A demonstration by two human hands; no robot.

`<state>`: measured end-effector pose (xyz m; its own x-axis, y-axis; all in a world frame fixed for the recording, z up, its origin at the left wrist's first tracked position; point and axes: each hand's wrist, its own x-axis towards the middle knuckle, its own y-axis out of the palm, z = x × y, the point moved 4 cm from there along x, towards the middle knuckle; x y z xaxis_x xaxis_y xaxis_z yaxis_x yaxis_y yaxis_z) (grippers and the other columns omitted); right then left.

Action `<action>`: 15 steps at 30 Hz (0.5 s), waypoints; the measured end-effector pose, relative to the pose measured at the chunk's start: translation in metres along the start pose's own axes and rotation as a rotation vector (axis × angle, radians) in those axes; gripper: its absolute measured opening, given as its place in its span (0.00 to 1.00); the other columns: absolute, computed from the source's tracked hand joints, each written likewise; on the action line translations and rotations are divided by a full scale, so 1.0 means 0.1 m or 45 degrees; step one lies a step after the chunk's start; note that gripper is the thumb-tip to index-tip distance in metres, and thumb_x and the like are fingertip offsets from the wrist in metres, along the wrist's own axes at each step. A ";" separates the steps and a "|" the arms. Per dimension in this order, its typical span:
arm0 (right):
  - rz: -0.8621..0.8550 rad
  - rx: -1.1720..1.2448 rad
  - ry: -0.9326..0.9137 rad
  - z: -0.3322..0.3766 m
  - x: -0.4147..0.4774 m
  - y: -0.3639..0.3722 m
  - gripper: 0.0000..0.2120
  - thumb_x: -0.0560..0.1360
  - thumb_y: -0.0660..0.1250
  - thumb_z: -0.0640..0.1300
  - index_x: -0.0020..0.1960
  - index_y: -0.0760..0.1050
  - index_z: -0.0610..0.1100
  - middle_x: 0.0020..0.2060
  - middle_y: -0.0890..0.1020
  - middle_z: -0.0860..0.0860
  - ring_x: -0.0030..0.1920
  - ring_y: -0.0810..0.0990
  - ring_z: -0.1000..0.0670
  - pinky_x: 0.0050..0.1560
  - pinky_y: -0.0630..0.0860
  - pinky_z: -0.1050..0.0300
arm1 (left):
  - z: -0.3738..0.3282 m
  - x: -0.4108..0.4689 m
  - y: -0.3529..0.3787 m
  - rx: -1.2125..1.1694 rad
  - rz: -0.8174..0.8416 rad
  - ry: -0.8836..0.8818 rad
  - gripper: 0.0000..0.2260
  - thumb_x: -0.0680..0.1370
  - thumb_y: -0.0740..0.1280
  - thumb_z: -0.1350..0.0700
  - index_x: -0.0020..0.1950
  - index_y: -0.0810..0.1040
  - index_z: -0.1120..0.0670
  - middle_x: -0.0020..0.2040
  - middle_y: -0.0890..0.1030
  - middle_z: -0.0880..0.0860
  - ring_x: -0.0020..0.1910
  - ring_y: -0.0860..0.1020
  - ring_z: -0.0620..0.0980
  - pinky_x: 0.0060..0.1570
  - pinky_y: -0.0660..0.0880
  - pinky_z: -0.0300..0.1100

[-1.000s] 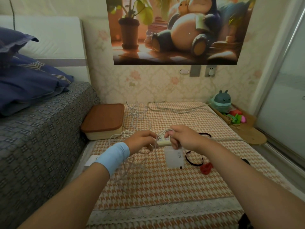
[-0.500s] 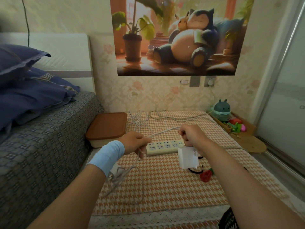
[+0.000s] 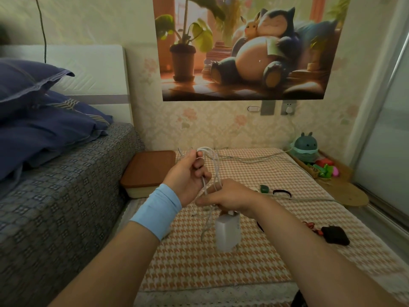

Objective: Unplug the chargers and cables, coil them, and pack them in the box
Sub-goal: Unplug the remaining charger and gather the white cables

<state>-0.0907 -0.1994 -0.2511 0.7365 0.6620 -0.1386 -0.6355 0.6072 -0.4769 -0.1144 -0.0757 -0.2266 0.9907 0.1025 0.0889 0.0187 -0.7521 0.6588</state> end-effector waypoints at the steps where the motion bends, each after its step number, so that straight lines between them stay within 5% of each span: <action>1: 0.037 -0.045 -0.002 -0.01 0.01 0.00 0.25 0.71 0.78 0.49 0.28 0.64 0.49 0.22 0.65 0.54 0.23 0.63 0.54 0.32 0.62 0.57 | -0.03 -0.01 -0.02 0.095 0.013 -0.016 0.15 0.85 0.54 0.51 0.42 0.71 0.54 0.31 0.63 0.47 0.25 0.60 0.44 0.28 0.66 0.35; 5: 0.097 -0.220 0.001 -0.03 0.01 -0.03 0.21 0.75 0.76 0.48 0.31 0.68 0.46 0.23 0.63 0.54 0.24 0.61 0.52 0.28 0.63 0.59 | -0.18 -0.02 -0.13 0.577 -0.084 0.052 0.14 0.85 0.55 0.53 0.42 0.71 0.56 0.31 0.60 0.49 0.26 0.58 0.45 0.25 0.58 0.37; 7: 0.063 -0.243 -0.013 -0.03 0.01 -0.04 0.15 0.75 0.76 0.50 0.38 0.77 0.41 0.25 0.66 0.53 0.24 0.64 0.53 0.26 0.65 0.62 | -0.23 -0.04 -0.15 0.689 -0.144 0.093 0.14 0.85 0.56 0.55 0.41 0.71 0.57 0.30 0.60 0.49 0.26 0.57 0.46 0.24 0.57 0.37; 11: 0.036 -0.305 -0.119 0.03 0.03 -0.06 0.18 0.74 0.75 0.55 0.49 0.85 0.39 0.32 0.79 0.47 0.30 0.71 0.53 0.33 0.70 0.58 | -0.37 -0.05 -0.17 0.898 -0.233 0.254 0.14 0.84 0.57 0.56 0.40 0.72 0.58 0.27 0.60 0.50 0.25 0.57 0.47 0.22 0.58 0.36; 15: 0.142 -0.164 -0.149 0.02 -0.03 -0.07 0.13 0.79 0.71 0.50 0.47 0.86 0.40 0.41 0.88 0.50 0.25 0.70 0.57 0.29 0.72 0.58 | -0.34 -0.04 -0.27 0.640 -0.275 0.246 0.13 0.83 0.60 0.54 0.44 0.76 0.59 0.31 0.63 0.51 0.27 0.61 0.47 0.24 0.64 0.37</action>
<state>-0.0887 -0.2043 -0.2453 0.6267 0.7730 -0.0987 -0.6712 0.4711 -0.5723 -0.1230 -0.0338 -0.2195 0.9156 0.3699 0.1578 0.3263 -0.9127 0.2460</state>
